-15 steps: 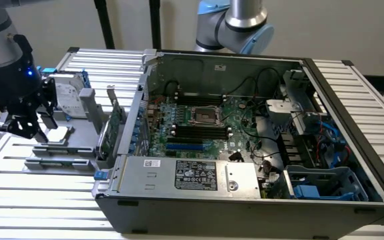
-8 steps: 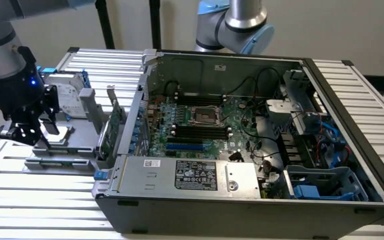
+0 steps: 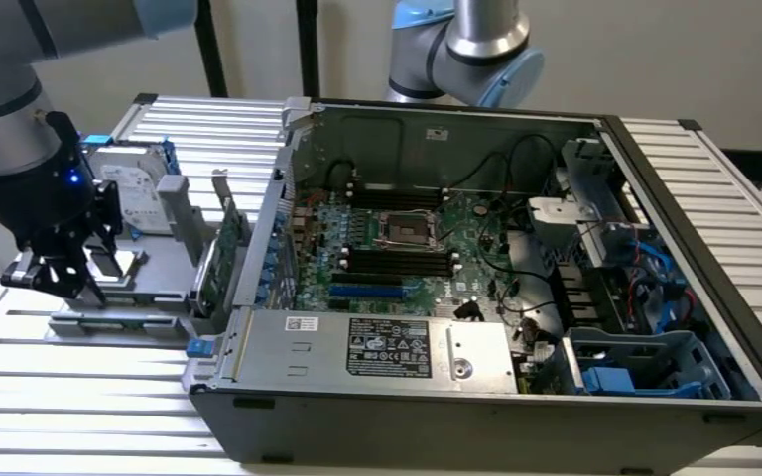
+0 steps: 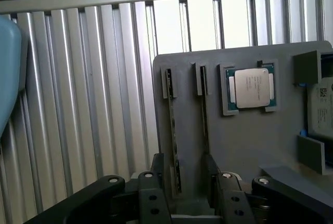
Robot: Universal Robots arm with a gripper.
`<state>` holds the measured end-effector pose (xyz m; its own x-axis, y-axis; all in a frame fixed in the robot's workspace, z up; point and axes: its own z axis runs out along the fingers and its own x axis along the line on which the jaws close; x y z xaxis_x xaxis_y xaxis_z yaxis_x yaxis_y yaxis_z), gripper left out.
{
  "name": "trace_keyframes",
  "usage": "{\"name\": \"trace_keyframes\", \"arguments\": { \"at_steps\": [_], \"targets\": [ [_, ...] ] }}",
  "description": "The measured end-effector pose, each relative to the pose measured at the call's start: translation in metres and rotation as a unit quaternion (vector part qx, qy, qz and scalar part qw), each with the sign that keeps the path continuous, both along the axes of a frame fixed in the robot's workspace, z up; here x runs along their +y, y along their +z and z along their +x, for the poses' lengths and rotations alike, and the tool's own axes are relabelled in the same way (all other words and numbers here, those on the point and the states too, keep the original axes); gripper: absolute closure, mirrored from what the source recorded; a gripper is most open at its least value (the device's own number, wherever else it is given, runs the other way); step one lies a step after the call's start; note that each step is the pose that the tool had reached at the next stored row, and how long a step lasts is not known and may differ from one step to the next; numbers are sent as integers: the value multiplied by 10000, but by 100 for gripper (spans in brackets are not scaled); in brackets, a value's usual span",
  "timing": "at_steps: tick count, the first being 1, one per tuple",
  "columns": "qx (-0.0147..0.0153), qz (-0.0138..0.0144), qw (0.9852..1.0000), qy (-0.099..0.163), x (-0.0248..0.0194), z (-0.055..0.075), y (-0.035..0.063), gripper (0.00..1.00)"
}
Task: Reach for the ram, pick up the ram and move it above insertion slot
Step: 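Pick up the ram and move it above insertion slot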
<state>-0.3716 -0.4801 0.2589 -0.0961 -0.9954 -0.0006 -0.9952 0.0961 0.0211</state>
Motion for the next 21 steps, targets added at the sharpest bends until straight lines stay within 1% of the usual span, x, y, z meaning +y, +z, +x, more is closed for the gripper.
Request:
{"name": "trace_keyframes", "arguments": {
  "at_steps": [13,21],
  "targets": [
    [0,0,9999,164,-9,-6,-225,58],
    [0,0,9996,281,-20,-15,-304,58]
  ]
}}
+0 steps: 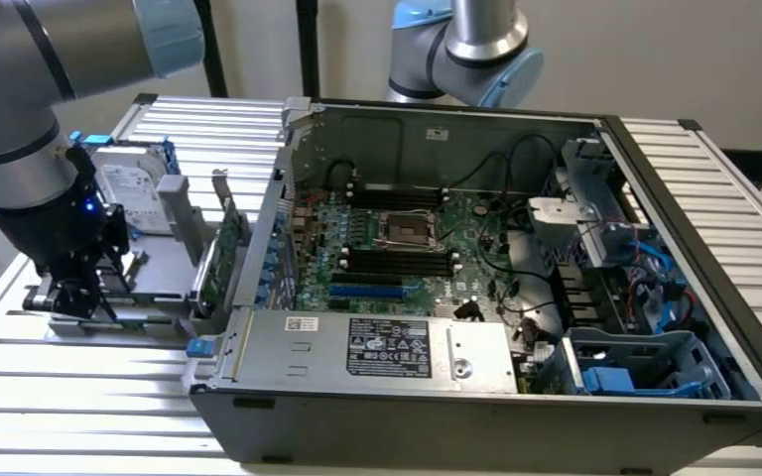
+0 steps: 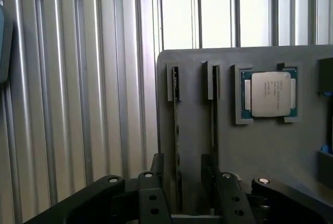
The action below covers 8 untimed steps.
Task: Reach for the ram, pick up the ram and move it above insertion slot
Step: 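Pick up the ram and move it above insertion slot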
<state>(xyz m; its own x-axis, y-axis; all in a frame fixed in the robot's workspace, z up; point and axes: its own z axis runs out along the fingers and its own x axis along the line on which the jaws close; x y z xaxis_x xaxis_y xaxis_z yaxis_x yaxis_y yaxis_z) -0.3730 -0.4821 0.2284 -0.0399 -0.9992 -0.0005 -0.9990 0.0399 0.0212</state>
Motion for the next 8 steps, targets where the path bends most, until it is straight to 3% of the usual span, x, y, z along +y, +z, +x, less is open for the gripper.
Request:
{"name": "trace_keyframes", "arguments": {
  "at_steps": [8],
  "targets": [
    [0,0,10000,98,-18,-14,-89,58]
  ]
}}
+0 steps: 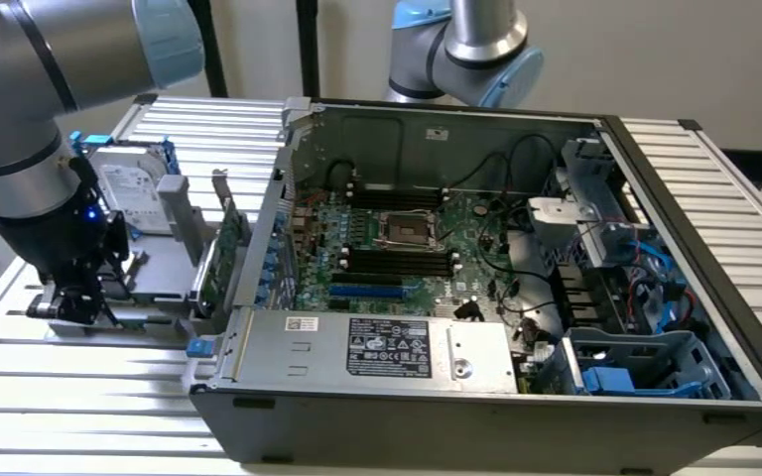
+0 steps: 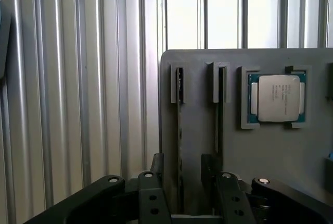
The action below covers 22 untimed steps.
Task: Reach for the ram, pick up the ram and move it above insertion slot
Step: 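Pick up the ram and move it above insertion slot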
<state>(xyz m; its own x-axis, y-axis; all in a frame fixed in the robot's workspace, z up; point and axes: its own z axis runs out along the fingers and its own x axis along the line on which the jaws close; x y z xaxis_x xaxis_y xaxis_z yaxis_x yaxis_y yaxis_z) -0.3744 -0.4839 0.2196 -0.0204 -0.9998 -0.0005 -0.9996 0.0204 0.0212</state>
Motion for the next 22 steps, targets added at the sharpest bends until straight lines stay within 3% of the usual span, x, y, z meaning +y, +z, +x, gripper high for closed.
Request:
{"name": "trace_keyframes", "arguments": {
  "at_steps": [16,22],
  "targets": [
    [-1,6,10000,32,-19,-5,-165,58],
    [-23,44,10000,62,-18,-9,-202,58]
  ]
}}
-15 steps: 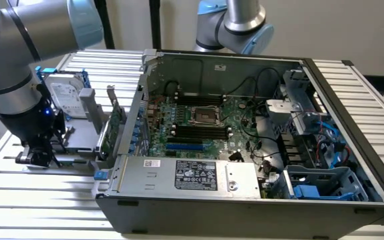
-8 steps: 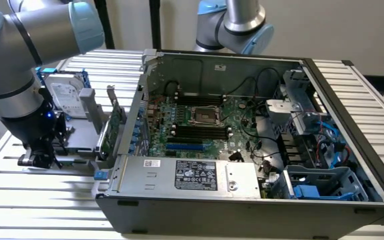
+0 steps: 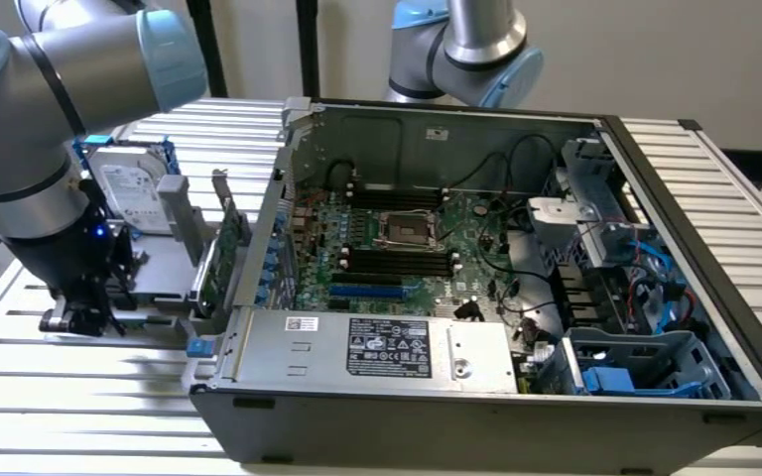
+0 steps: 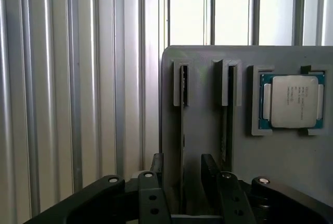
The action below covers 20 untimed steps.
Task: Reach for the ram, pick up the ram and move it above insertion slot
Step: 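Pick up the ram and move it above insertion slot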
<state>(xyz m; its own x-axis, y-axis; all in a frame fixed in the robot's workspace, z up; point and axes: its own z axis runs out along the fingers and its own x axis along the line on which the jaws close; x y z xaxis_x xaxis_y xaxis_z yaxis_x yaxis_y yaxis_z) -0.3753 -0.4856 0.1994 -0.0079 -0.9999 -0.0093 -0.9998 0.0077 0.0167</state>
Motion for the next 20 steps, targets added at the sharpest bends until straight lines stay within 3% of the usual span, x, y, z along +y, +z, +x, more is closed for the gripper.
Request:
{"name": "trace_keyframes", "arguments": {
  "at_steps": [8,11,13,14,20],
  "targets": [
    [-2,15,10000,31,-1,-5,-15,60],
    [-1,14,10000,31,-1,-5,-17,78],
    [-1,15,10000,31,-1,-5,-18,78],
    [-2,15,10000,31,-1,-5,-18,85],
    [-1,14,10000,31,-1,-5,-18,87]
  ]
}}
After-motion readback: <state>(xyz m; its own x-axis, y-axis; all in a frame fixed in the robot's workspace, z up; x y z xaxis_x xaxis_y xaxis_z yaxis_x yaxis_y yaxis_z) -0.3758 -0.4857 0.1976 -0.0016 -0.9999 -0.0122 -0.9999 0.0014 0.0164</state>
